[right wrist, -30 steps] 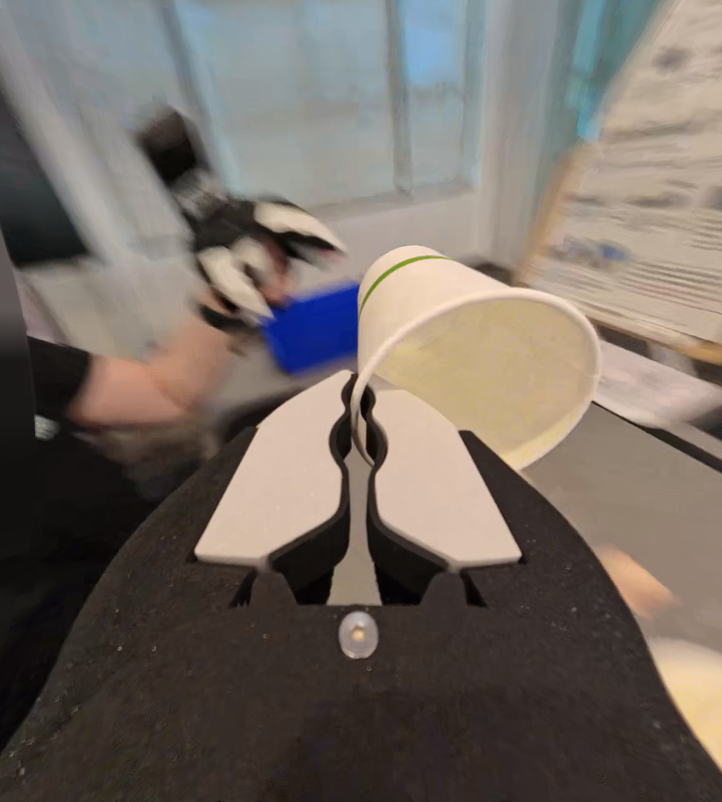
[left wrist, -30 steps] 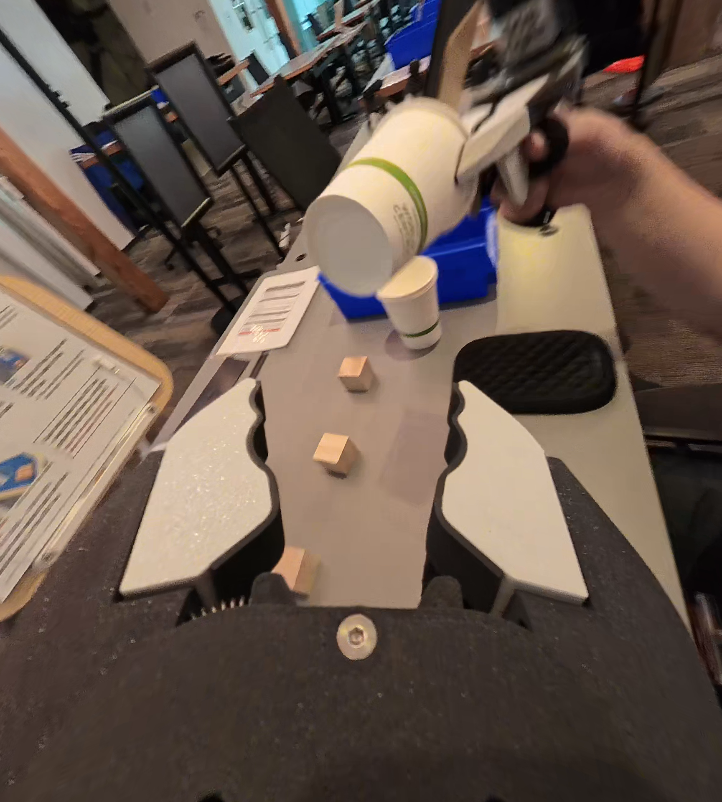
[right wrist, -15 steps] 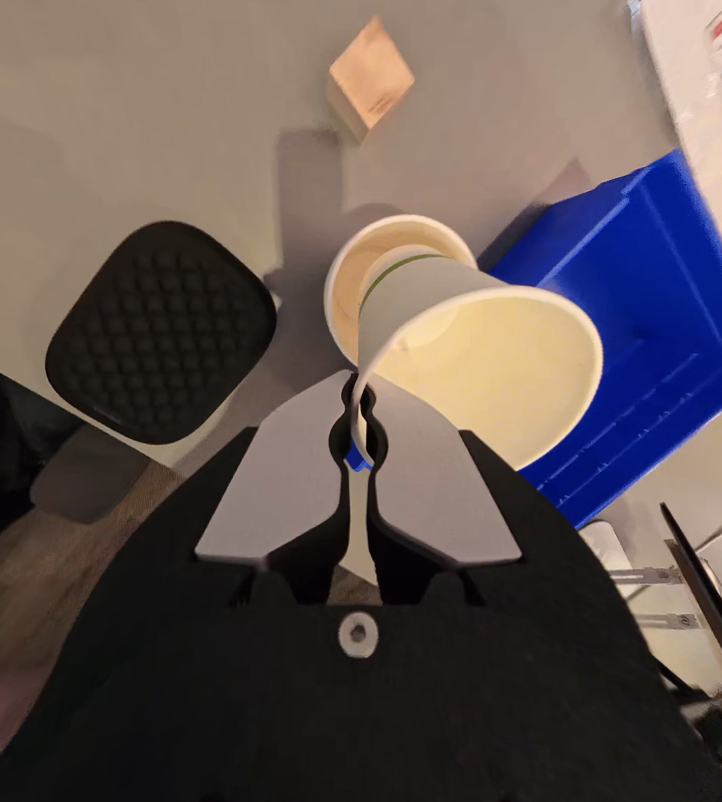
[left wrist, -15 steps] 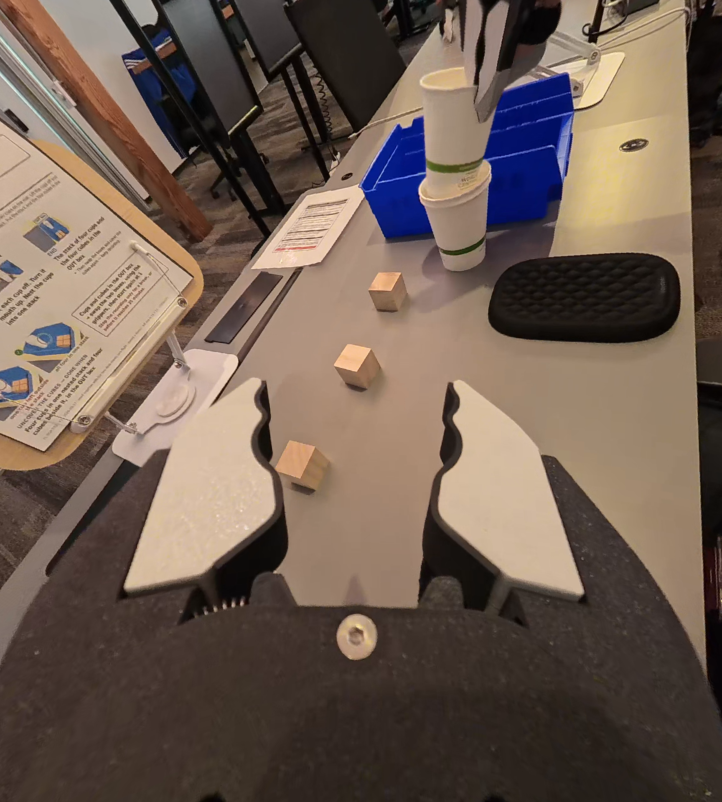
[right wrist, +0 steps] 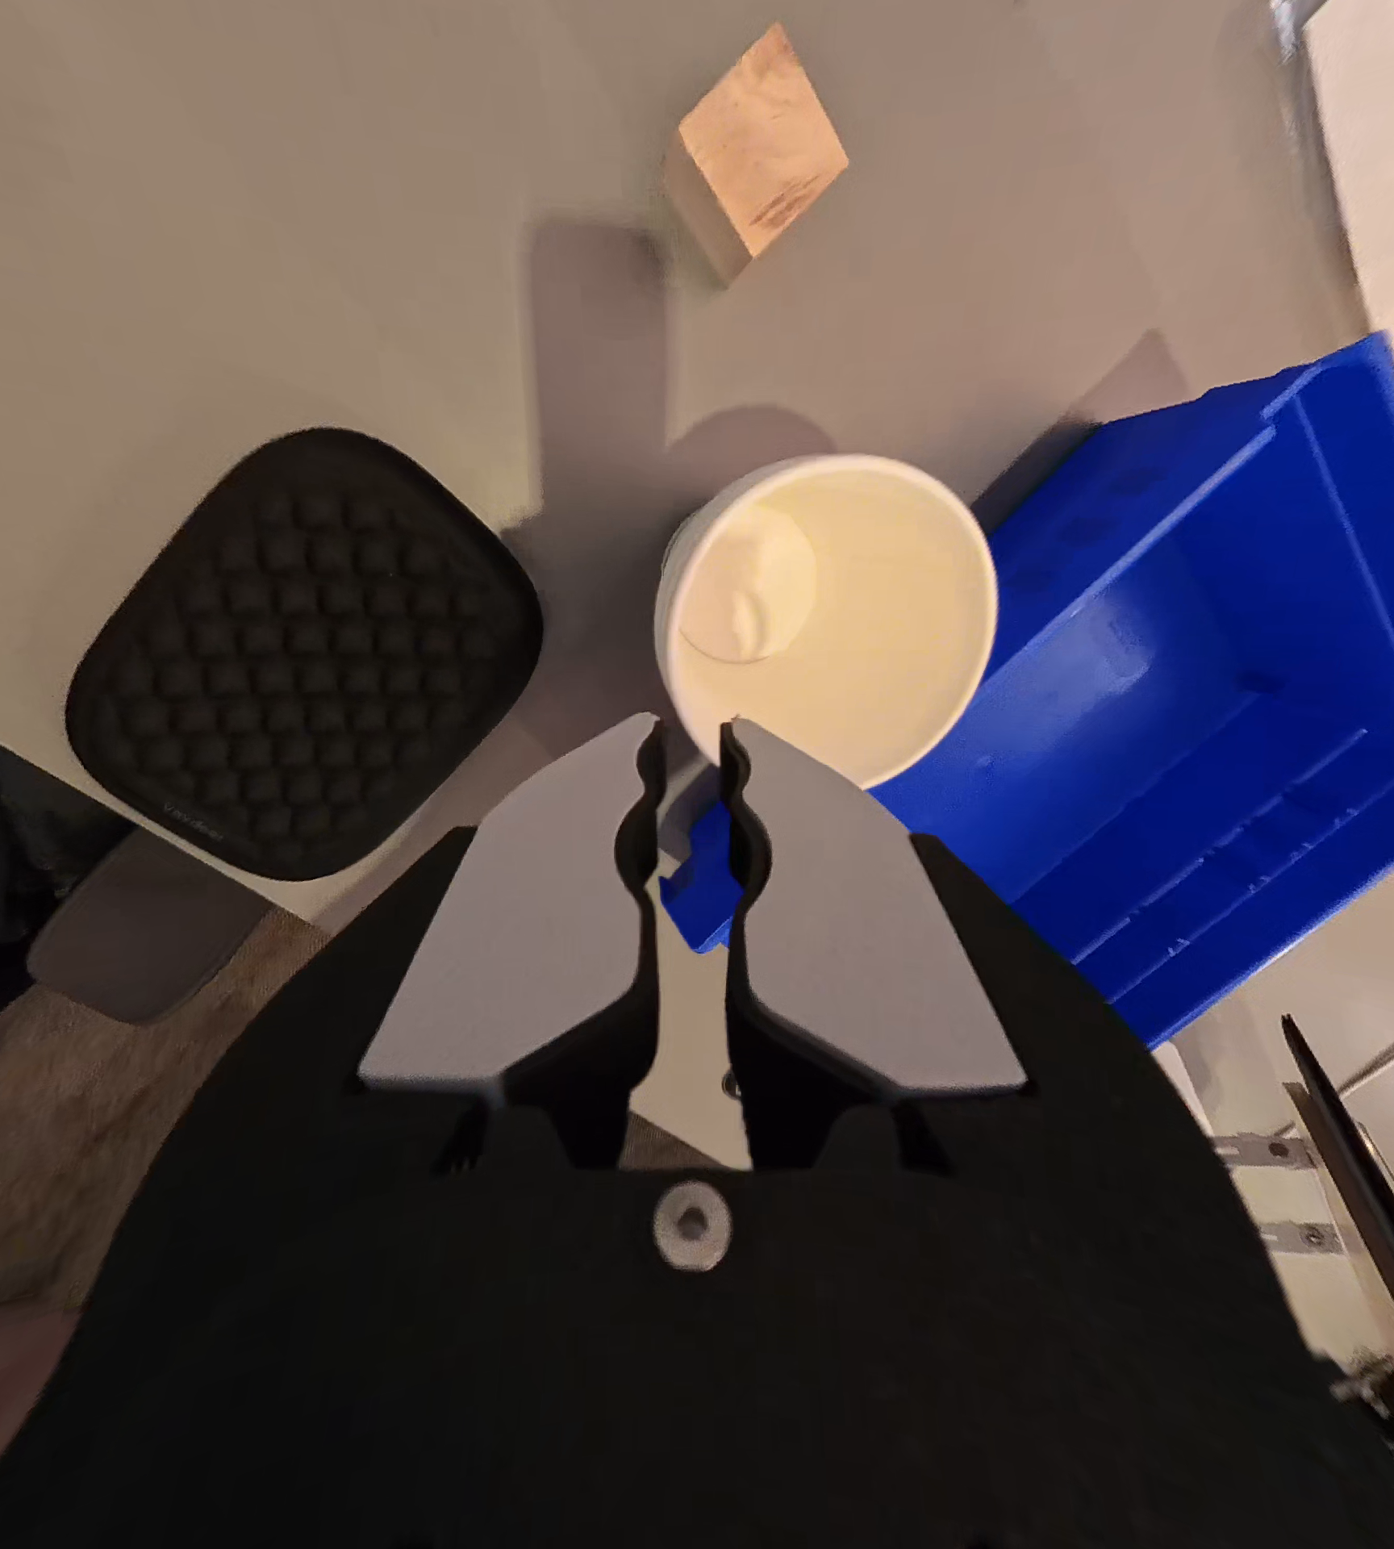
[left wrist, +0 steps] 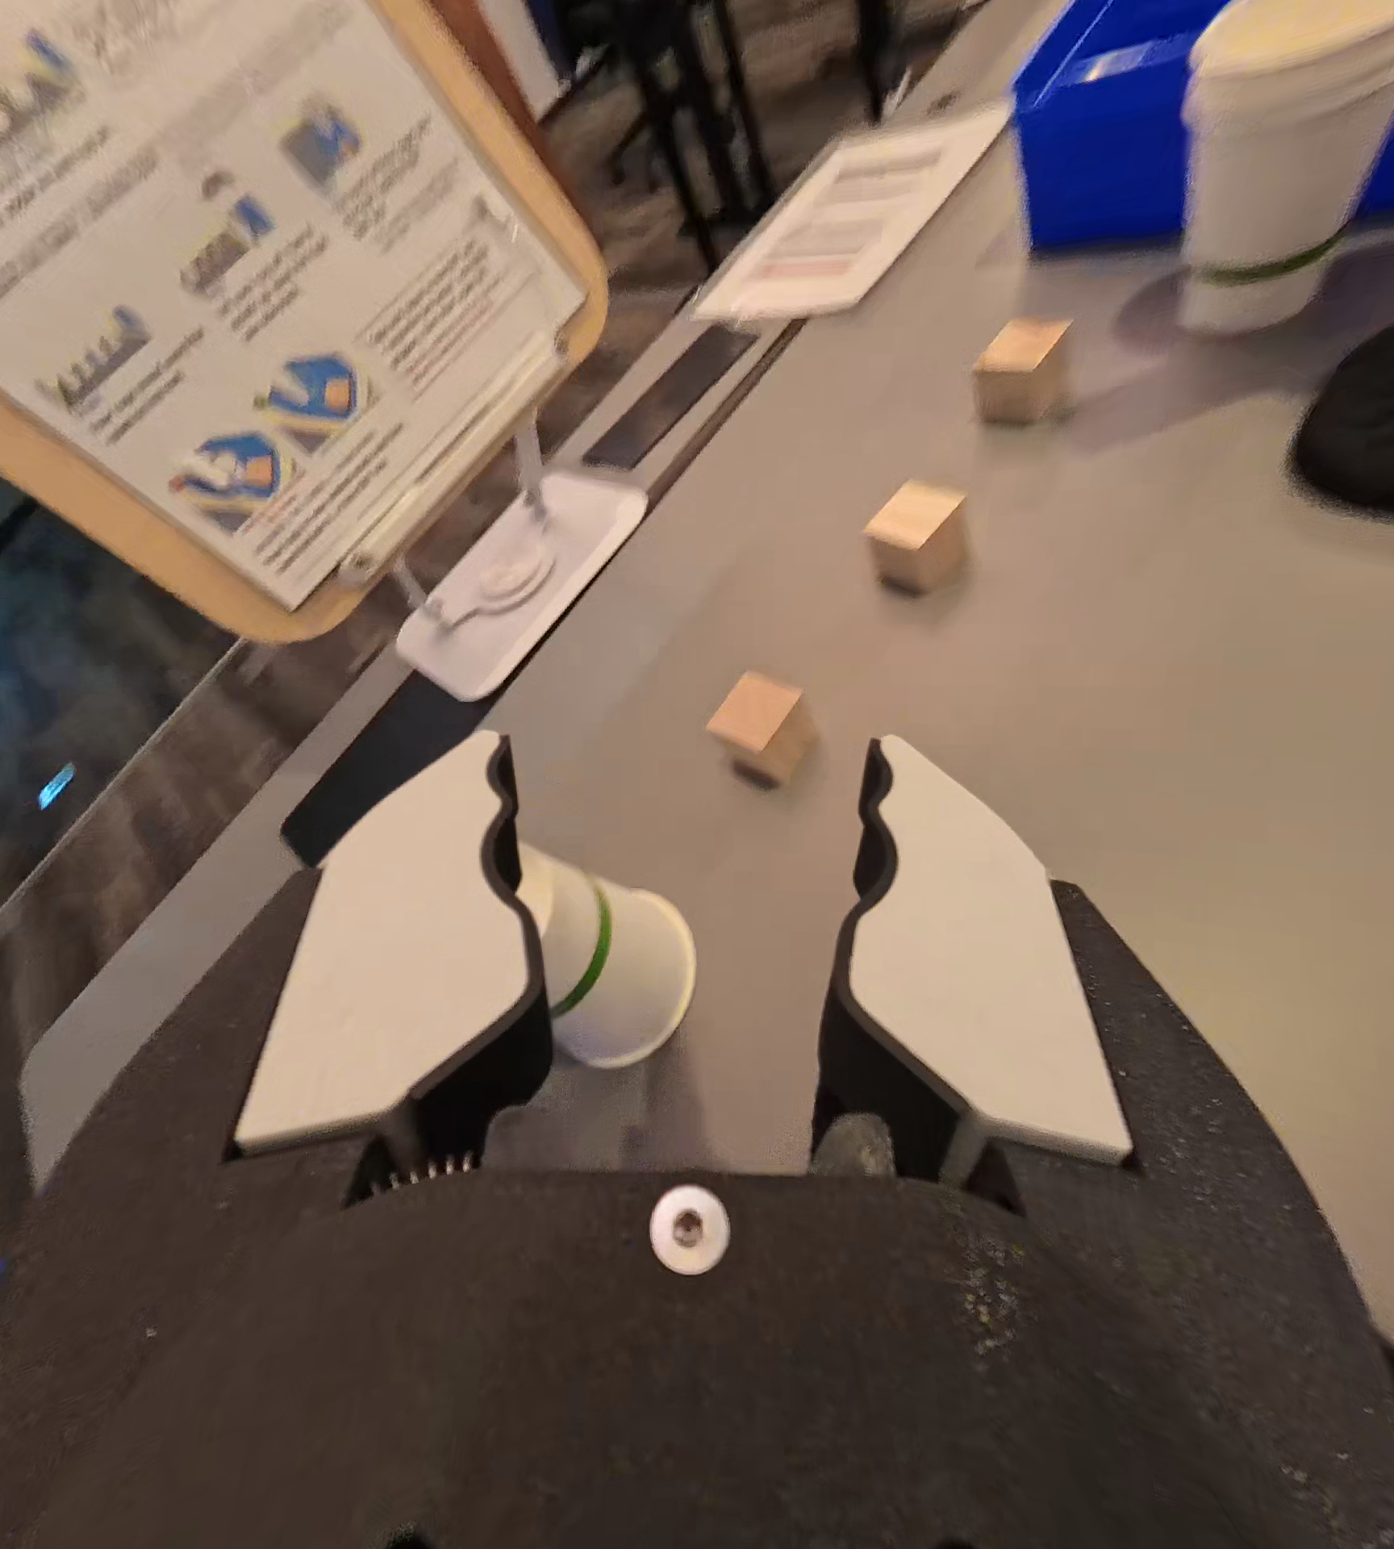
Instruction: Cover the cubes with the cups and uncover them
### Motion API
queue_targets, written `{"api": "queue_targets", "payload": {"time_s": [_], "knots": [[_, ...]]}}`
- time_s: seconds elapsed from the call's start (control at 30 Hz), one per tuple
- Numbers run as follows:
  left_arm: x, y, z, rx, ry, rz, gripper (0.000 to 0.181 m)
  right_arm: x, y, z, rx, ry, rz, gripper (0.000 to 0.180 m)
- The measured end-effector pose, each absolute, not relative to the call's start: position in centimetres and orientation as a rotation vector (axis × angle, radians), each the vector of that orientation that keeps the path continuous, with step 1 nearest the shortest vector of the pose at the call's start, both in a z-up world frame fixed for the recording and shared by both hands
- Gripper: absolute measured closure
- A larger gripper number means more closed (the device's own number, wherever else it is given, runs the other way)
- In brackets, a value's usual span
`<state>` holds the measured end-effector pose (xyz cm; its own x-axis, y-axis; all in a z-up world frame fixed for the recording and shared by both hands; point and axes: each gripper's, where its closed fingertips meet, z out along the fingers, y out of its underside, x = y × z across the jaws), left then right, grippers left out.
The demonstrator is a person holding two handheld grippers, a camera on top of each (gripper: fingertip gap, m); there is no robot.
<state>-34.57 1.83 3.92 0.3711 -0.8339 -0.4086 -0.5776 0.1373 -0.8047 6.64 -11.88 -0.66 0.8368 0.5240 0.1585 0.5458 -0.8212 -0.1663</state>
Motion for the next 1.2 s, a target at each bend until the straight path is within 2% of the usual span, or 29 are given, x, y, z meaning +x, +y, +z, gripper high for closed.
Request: {"api": "queue_targets", "payload": {"time_s": [0.13,0.3,0.47,0.77,1.2], "knots": [[-36.6,5.1,0.3,-1.707,1.387,-0.235,0.095,4.9,-12.5,2.4,-2.601,-0.799,-0.16,0.163],[-37.8,8.2,-3.4,-1.907,1.515,-0.198,0.088,0.1,-14.4,4.5,-2.349,-0.828,-0.079,0.164],[-39.2,12.6,-4.8,-1.935,1.62,0.079,0.085,-3.3,-16.2,3.3,-2.274,-0.902,-0.076,0.165],[-39.2,13.6,-6.9,-2.112,1.863,0.083,0.083,-5.5,-18.3,1.4,-2.266,-0.952,0.0,0.166],[-39.3,14.1,-8.8,-2.185,1.948,0.084,0.095,-4.8,-18.8,-1.0,-2.312,-0.937,0.064,0.166]]}}
